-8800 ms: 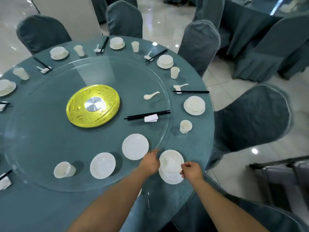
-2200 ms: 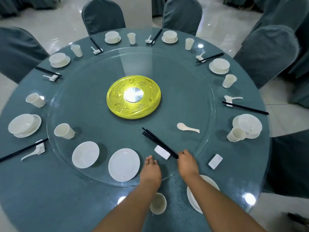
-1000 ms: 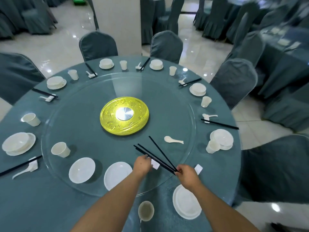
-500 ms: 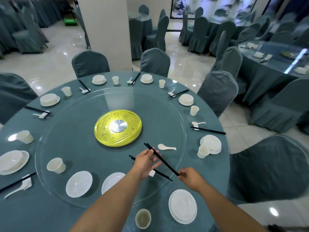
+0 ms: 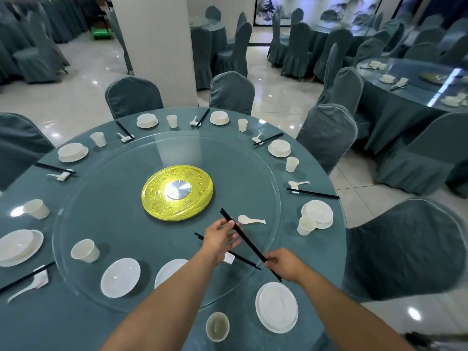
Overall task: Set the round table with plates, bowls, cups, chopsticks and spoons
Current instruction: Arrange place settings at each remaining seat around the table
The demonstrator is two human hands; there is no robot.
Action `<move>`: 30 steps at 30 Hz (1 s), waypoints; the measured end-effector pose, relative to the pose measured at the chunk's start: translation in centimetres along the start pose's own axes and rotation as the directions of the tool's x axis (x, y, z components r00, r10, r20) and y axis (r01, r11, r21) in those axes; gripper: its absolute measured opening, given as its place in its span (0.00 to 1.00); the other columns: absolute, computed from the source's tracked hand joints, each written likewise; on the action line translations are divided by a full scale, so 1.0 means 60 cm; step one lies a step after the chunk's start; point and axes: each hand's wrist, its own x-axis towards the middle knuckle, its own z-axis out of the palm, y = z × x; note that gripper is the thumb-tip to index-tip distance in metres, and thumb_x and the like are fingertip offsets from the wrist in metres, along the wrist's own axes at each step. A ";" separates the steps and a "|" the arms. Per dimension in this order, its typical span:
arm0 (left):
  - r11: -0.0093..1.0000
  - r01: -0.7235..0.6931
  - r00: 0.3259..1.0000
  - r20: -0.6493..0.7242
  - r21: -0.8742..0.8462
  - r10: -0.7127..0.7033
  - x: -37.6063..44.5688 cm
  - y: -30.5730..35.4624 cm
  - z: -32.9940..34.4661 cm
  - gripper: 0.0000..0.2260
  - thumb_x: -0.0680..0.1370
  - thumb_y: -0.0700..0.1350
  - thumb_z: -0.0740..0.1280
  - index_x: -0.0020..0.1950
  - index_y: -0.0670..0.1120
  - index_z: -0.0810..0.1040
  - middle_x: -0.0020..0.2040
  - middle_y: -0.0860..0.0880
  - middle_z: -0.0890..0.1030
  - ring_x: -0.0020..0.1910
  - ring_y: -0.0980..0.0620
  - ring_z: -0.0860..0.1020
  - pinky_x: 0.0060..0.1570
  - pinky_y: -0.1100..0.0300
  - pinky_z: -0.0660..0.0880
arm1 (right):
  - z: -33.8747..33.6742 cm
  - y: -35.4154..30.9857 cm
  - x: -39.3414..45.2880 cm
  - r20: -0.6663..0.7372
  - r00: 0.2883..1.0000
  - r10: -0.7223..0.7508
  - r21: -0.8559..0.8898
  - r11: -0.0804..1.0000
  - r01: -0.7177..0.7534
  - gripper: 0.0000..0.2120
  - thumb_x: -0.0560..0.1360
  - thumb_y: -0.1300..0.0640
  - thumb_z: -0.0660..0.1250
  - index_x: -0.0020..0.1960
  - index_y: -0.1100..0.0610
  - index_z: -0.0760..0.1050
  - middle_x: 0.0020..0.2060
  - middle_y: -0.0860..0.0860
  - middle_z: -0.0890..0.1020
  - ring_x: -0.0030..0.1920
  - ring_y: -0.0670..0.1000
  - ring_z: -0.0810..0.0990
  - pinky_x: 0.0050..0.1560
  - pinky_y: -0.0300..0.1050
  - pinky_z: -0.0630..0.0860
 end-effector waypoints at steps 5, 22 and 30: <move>0.982 -0.161 0.987 -0.013 0.103 0.163 0.006 0.009 0.024 0.05 0.79 0.37 0.67 0.54 0.40 0.79 0.45 0.45 0.85 0.43 0.47 0.84 0.48 0.51 0.82 | -0.010 -0.012 0.004 -0.183 0.974 0.132 0.095 0.989 -0.116 0.07 0.78 0.55 0.66 0.55 0.49 0.79 0.44 0.52 0.82 0.47 0.51 0.80 0.49 0.42 0.75; -0.154 -0.871 0.373 0.832 0.466 0.410 -0.041 0.013 0.061 0.12 0.77 0.39 0.68 0.60 0.45 0.81 0.57 0.49 0.84 0.54 0.56 0.80 0.60 0.75 0.67 | -0.091 -0.123 0.038 0.315 0.918 0.241 0.920 0.159 -0.358 0.11 0.79 0.52 0.65 0.38 0.53 0.76 0.25 0.46 0.77 0.28 0.45 0.72 0.31 0.38 0.65; -0.138 -0.601 0.718 0.608 0.787 0.340 0.000 0.011 -0.009 0.19 0.81 0.39 0.61 0.71 0.50 0.73 0.62 0.48 0.81 0.56 0.50 0.80 0.57 0.60 0.74 | -0.090 -0.077 0.043 0.198 0.955 0.222 0.865 0.419 -0.277 0.07 0.80 0.55 0.65 0.47 0.56 0.79 0.36 0.49 0.80 0.30 0.45 0.66 0.30 0.38 0.58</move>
